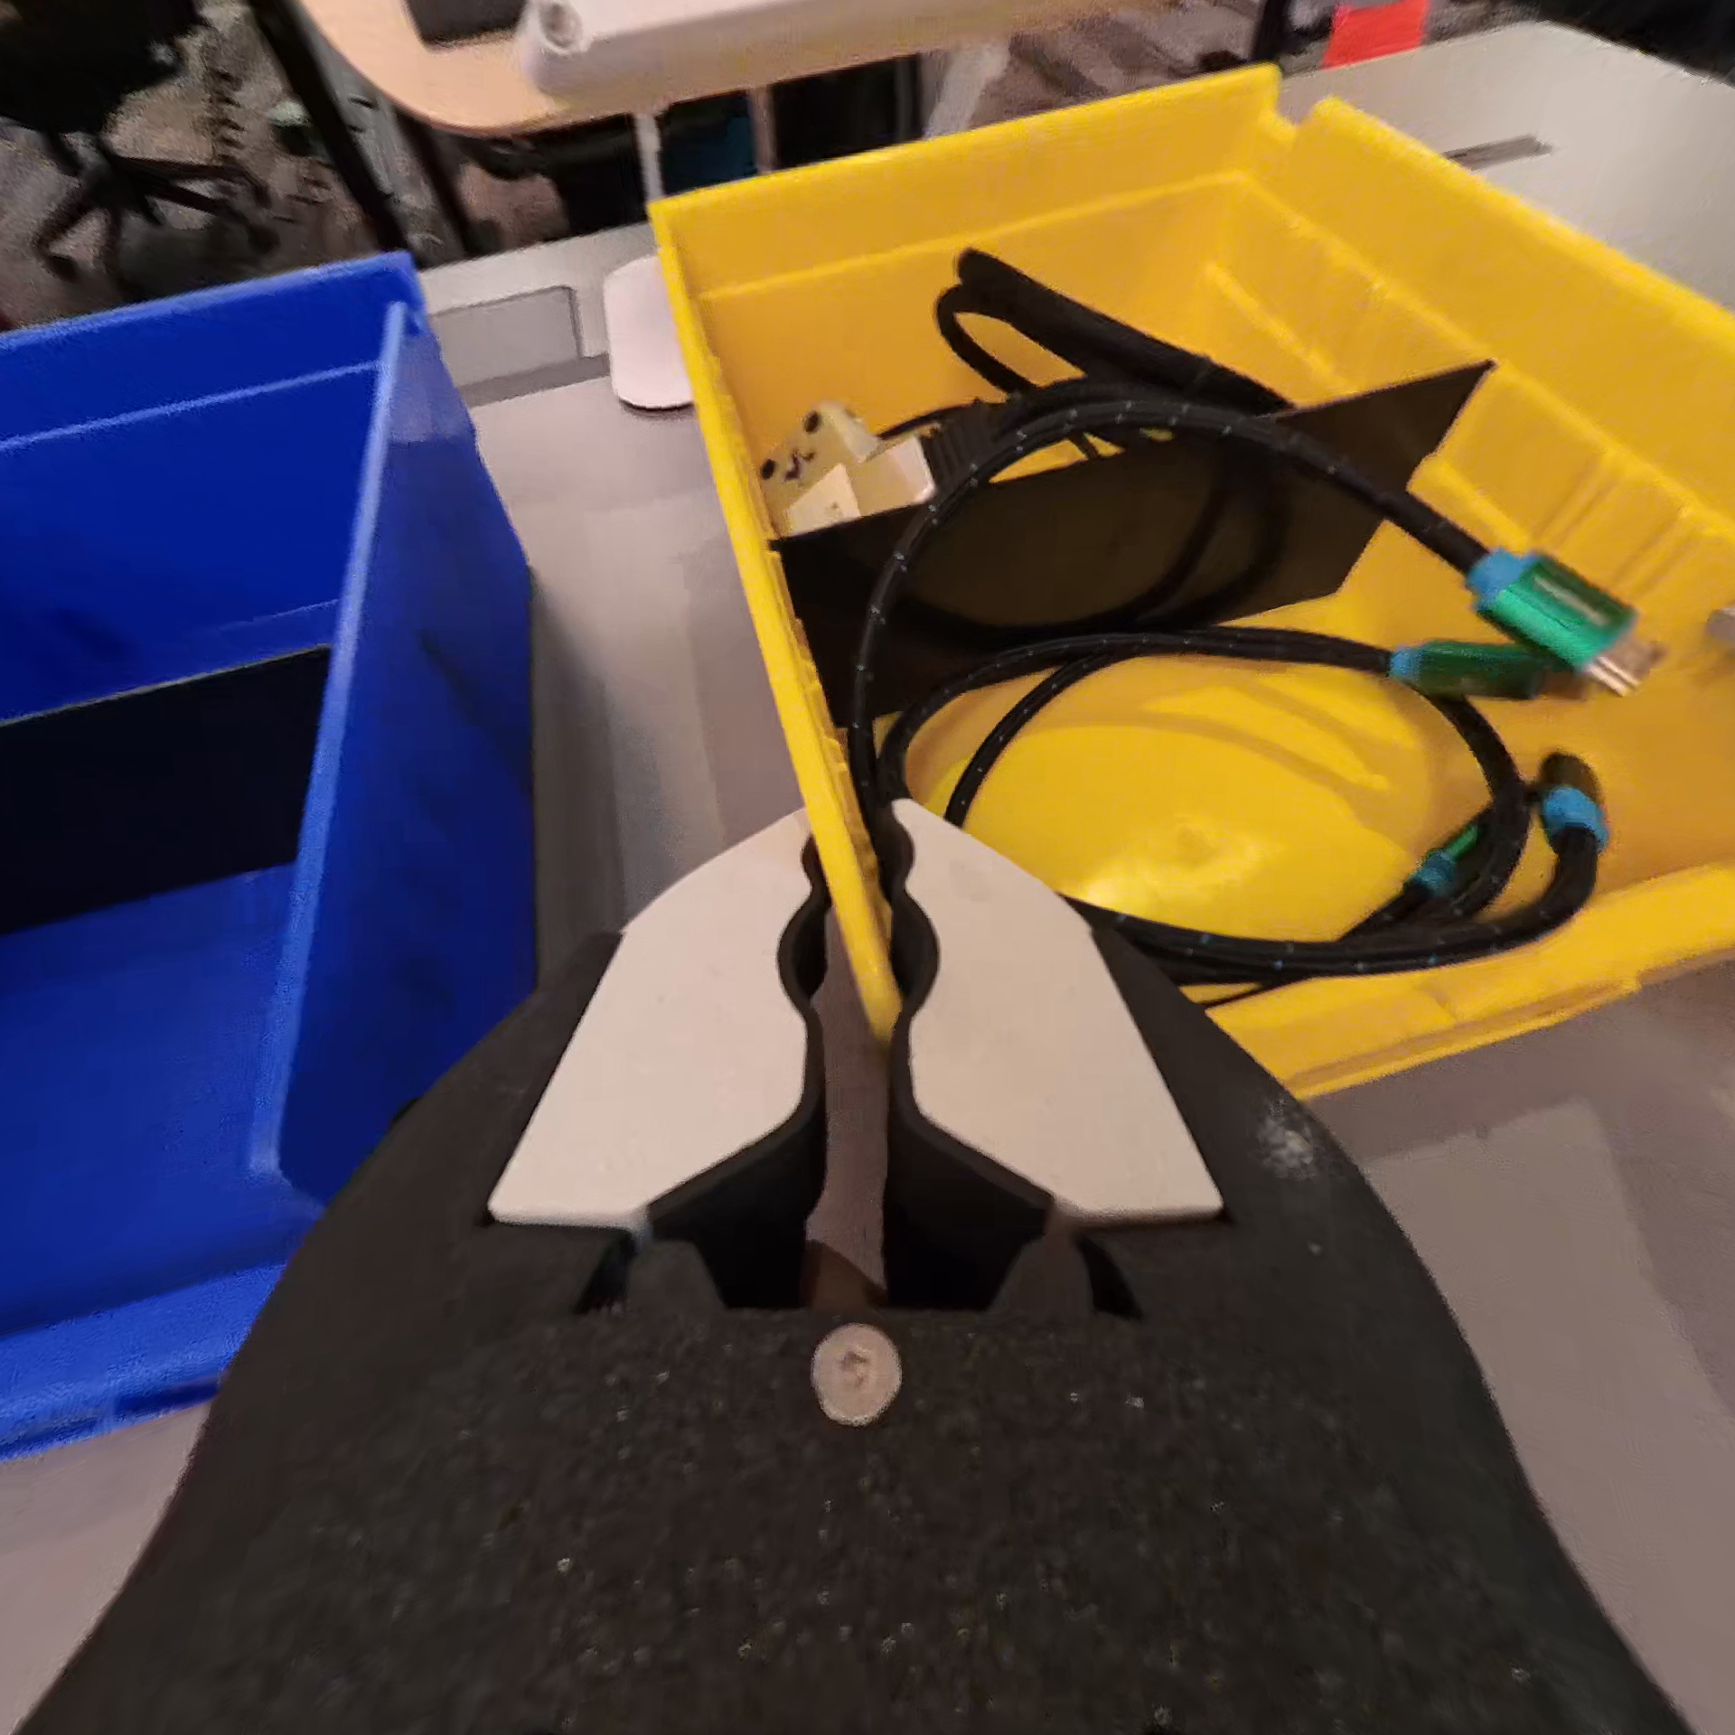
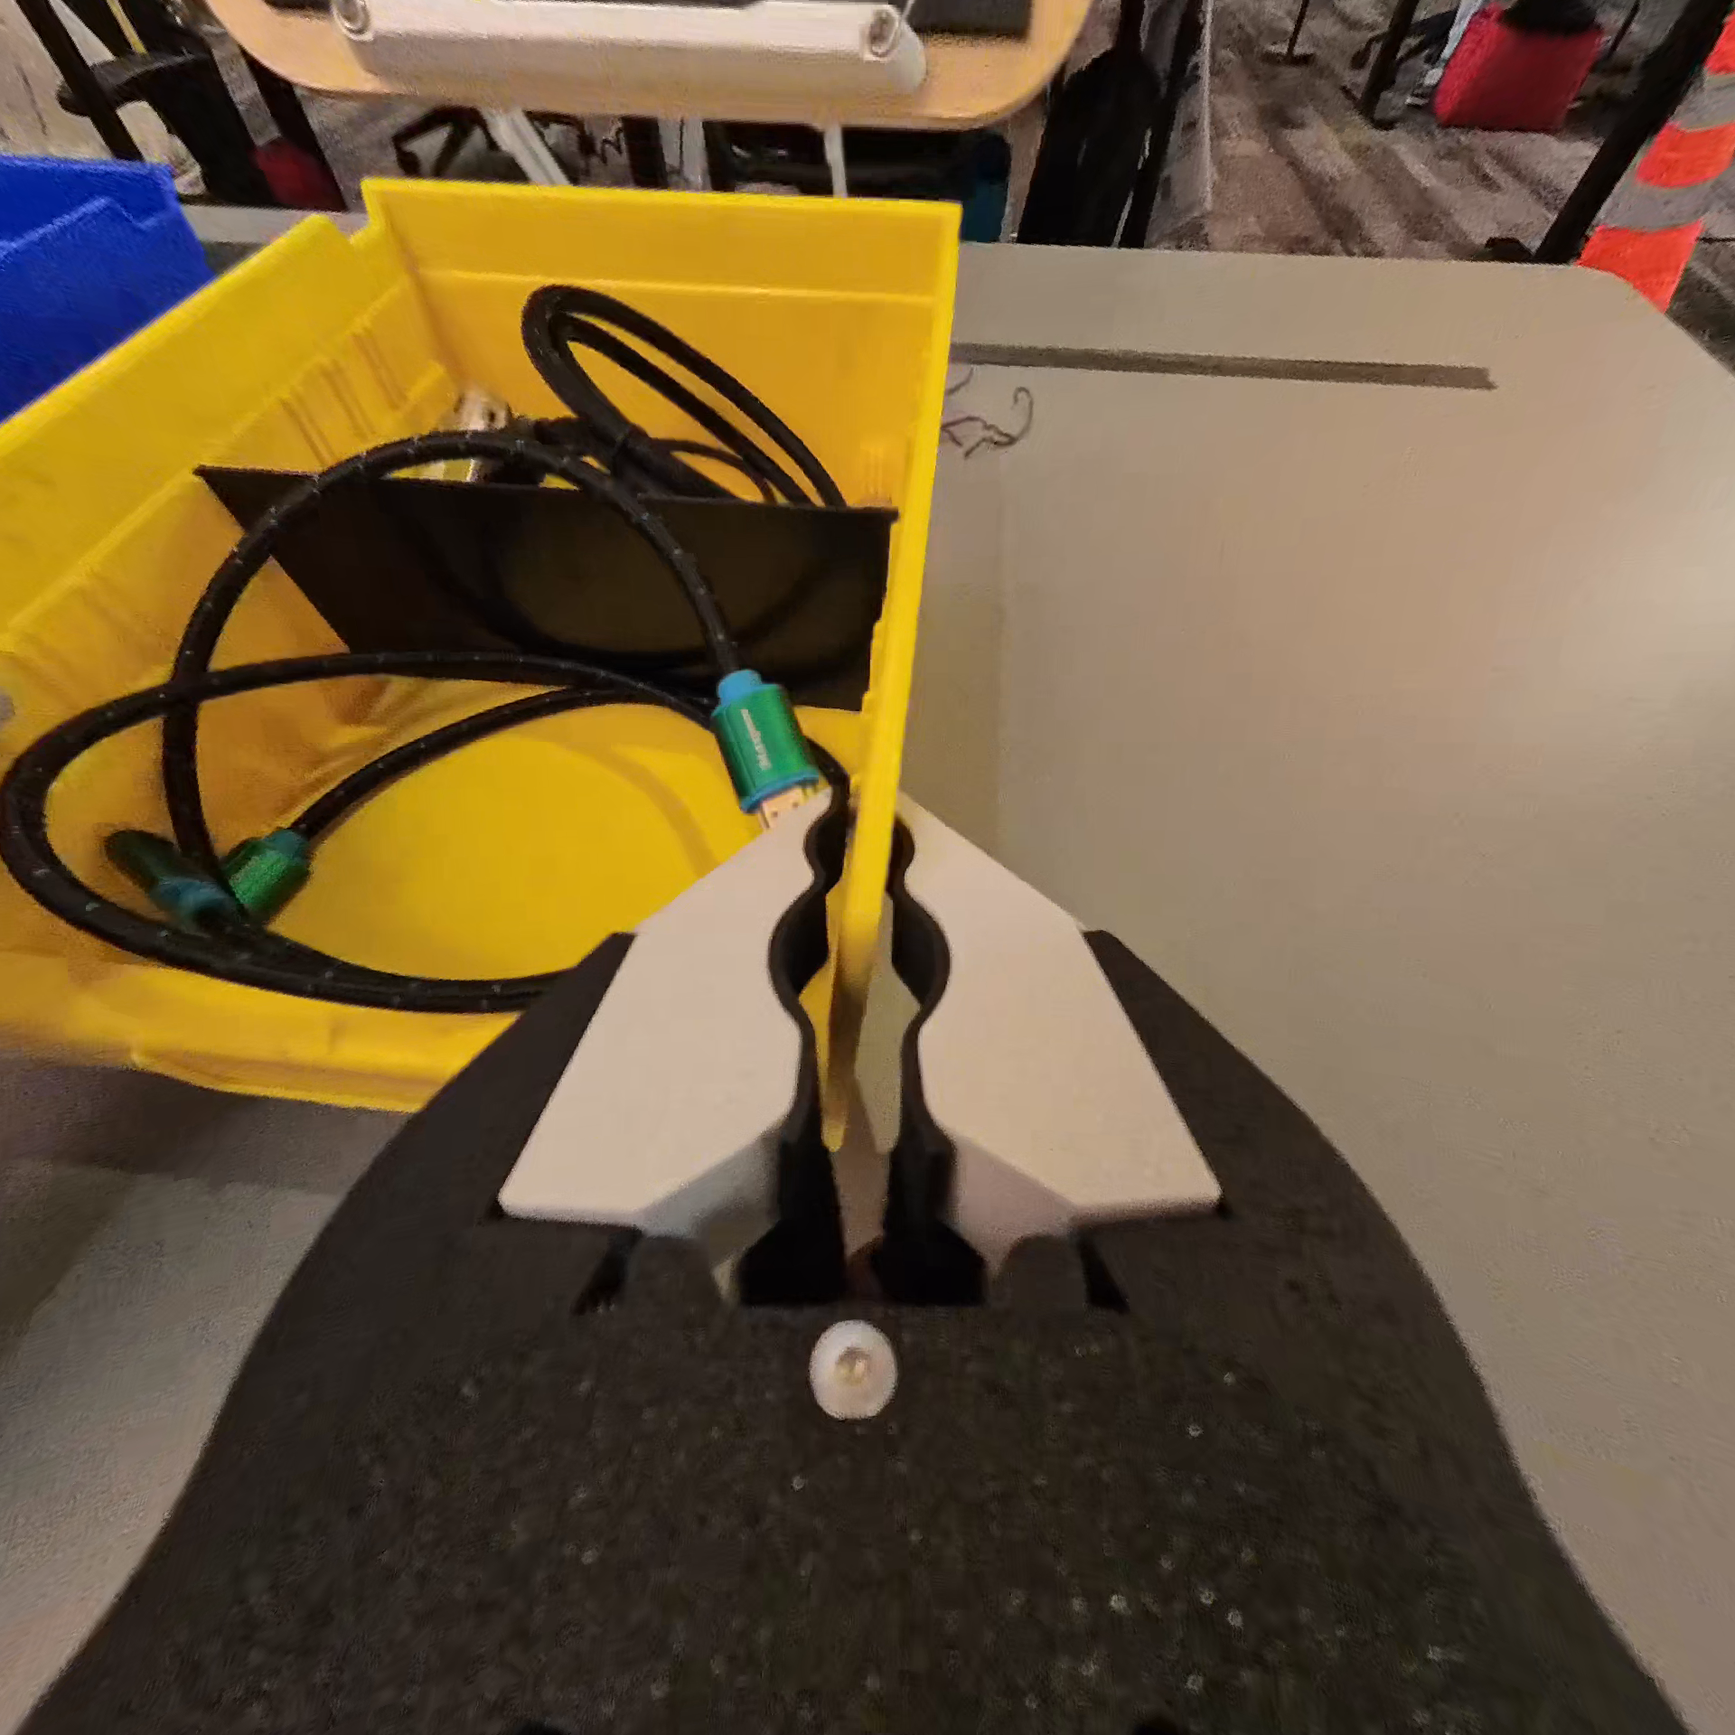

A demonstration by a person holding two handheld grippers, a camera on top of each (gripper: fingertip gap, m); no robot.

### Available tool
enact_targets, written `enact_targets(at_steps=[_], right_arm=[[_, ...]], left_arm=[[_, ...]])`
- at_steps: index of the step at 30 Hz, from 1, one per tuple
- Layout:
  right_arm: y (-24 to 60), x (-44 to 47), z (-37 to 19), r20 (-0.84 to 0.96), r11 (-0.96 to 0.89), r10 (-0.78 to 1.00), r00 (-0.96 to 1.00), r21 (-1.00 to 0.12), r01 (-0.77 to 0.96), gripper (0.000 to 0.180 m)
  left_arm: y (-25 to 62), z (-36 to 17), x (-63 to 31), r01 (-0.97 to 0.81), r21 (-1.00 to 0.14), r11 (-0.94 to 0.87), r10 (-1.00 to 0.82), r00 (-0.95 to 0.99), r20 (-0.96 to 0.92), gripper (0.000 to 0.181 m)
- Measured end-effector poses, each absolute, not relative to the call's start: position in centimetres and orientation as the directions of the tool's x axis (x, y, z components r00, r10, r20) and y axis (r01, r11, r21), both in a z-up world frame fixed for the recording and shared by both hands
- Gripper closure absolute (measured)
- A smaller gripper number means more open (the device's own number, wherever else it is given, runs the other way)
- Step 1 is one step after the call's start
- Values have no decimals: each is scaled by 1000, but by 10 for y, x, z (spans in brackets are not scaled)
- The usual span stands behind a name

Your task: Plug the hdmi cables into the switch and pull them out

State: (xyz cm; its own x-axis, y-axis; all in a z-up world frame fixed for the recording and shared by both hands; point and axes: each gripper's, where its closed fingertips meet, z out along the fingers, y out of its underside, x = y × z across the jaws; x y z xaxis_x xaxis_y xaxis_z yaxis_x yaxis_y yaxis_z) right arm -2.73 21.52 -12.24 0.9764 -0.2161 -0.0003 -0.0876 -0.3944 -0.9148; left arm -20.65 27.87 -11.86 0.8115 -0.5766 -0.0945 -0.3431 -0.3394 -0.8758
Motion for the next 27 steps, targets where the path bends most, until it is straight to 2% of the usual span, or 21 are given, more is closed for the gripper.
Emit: enact_targets(at_steps=[1,2,4,5,7,9,11,14,16,18,19,20,21,22,25,27], right_arm=[[215,-27,-123,-4,-391,-214,977,-916,-89,175],[214,-27,-123,-13,-384,-200,980,-919,-90,173],[206,-33,-121,-20,-374,-129,991,-925,-67,161],[198,-37,-118,-14,-362,-84,996,-931,-44,152],[177,-44,-112,18,-326,-13,1000,-945,13,149],[159,-52,-113,51,-325,54,997,-943,66,144],[151,-57,-117,52,-388,62,997,-919,73,142],[150,-78,-98,67,-339,73,995,-937,88,142],[149,-108,-91,107,-290,132,985,-947,141,142],[141,-158,-100,58,-304,272,960,-942,143,142],[135,-185,-110,13,-338,346,938,-931,137,141],[128,-214,-122,-42,-374,423,905,-918,132,140],[121,-240,-133,-86,-409,490,868,-902,141,139],[118,-259,-142,-113,-438,526,843,-886,155,139],[136,-291,-134,-87,-395,561,823,-902,174,137],[168,-285,-117,10,-319,475,880,-930,183,135]], left_arm=[[274,-119,-204,-384,-860,-337,-623,775,-103,170],[266,-117,-202,-419,-851,-317,-676,729,-107,159],[249,-103,-208,-383,-888,-254,-728,681,-85,140],[242,-91,-219,-317,-922,-222,-722,689,-63,139],[246,-73,-265,-142,-962,-232,-643,764,42,153],[265,-69,-325,15,-954,-301,-542,820,184,150],[293,-65,-398,92,-956,-280,-393,897,201,150],[326,-55,-496,25,-988,-150,-164,985,50,151],[341,-72,-509,-3,-978,-209,-226,973,46,154],[351,-104,-492,-64,-939,-337,-375,924,71,148],[359,-115,-491,-94,-929,-358,-371,927,49,147],[364,-120,-489,-98,-929,-357,-367,929,43,153],[367,-121,-484,-75,-931,-356,-373,925,68,177],[367,-121,-481,-41,-926,-375,-365,925,107,178],[350,-123,-474,-110,-903,-416,-343,938,44,178],[327,-124,-469,-151,-891,-428,-337,942,3,177]])
